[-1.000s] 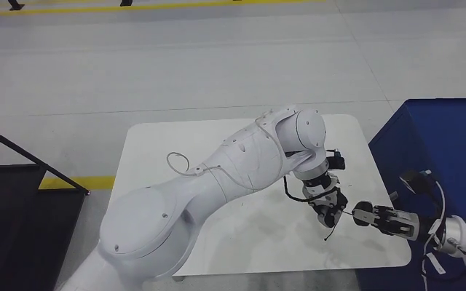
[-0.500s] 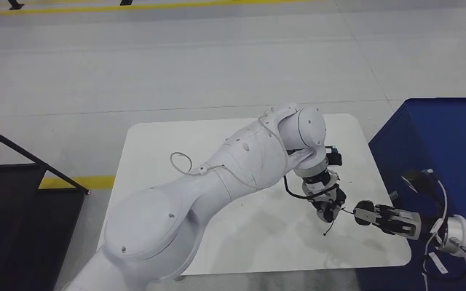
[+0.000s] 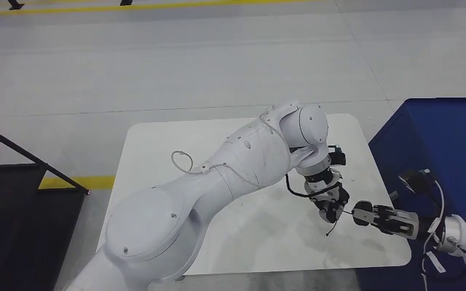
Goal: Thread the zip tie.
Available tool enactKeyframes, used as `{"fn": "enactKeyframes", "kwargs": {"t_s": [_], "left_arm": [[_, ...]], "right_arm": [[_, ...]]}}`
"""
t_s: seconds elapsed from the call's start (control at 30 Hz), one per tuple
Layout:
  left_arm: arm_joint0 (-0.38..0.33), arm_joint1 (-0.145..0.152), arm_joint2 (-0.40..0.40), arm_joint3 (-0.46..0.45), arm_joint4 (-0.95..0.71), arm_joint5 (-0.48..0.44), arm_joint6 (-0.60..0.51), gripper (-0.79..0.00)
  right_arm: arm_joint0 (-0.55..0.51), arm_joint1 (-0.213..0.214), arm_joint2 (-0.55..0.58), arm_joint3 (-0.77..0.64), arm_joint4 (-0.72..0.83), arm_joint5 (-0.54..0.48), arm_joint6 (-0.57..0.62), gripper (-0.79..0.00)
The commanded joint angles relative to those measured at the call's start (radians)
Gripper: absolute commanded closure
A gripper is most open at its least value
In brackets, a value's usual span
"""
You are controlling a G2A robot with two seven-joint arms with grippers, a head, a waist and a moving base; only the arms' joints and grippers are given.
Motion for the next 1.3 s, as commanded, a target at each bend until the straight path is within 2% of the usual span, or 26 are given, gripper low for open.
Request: {"fn": "enactKeyframes", "kwargs": {"t_s": [0.0, 0.13, 0.17, 0.23, 0.43, 0.57, 0.87, 0.93, 1.03, 1.13, 1.2, 1.27], "left_arm": [[0.001, 0.001, 0.000, 0.001, -0.002, 0.000, 0.000, -0.336], [-0.001, 0.006, 0.000, 0.003, -0.012, 0.006, 0.006, -0.376], [-0.003, 0.007, 0.000, 0.001, -0.017, 0.008, 0.008, -0.480], [-0.009, 0.013, 0.000, -0.006, -0.033, 0.011, 0.012, -0.785], [-0.010, 0.038, 0.000, -0.034, -0.062, 0.020, 0.020, -0.785], [0.016, 0.052, 0.000, -0.071, -0.056, 0.036, 0.036, -0.785], [0.023, 0.055, 0.000, -0.082, -0.039, 0.041, 0.041, -0.785], [0.047, 0.061, -0.011, -0.083, -0.041, 0.024, 0.077, -0.785], [0.046, 0.091, -0.053, -0.075, -0.033, 0.005, 0.137, -0.785], [0.047, 0.134, -0.087, -0.123, 0.011, -0.016, 0.182, -0.785], [0.058, 0.164, -0.090, -0.186, 0.068, 0.019, 0.219, -0.785], [0.063, 0.174, -0.092, -0.206, 0.082, 0.040, 0.223, -0.785]], "right_arm": [[-0.002, 0.000, -0.001, 0.000, -0.001, 0.009, -0.001, 0.000], [0.003, 0.002, -0.004, 0.007, 0.000, 0.030, -0.001, 0.000], [0.006, 0.002, -0.005, 0.009, -0.001, 0.038, -0.003, 0.000], [0.011, 0.003, -0.008, 0.012, -0.005, 0.055, -0.009, 0.000], [0.012, 0.003, -0.008, 0.013, -0.006, 0.058, -0.010, 0.000], [0.012, 0.003, -0.008, 0.013, -0.006, 0.058, -0.010, 0.000], [0.012, 0.003, -0.008, 0.013, -0.006, 0.058, -0.010, 0.000], [0.018, 0.002, -0.002, 0.022, -0.021, 0.077, -0.063, 0.000], [0.027, 0.001, 0.021, 0.043, -0.045, 0.083, -0.112, 0.000], [0.037, 0.002, 0.039, 0.068, -0.042, 0.095, -0.123, 0.000], [0.048, 0.004, 0.045, 0.078, -0.049, 0.116, -0.126, 0.000], [0.053, 0.004, 0.045, 0.082, -0.050, 0.126, -0.130, 0.000]]}}
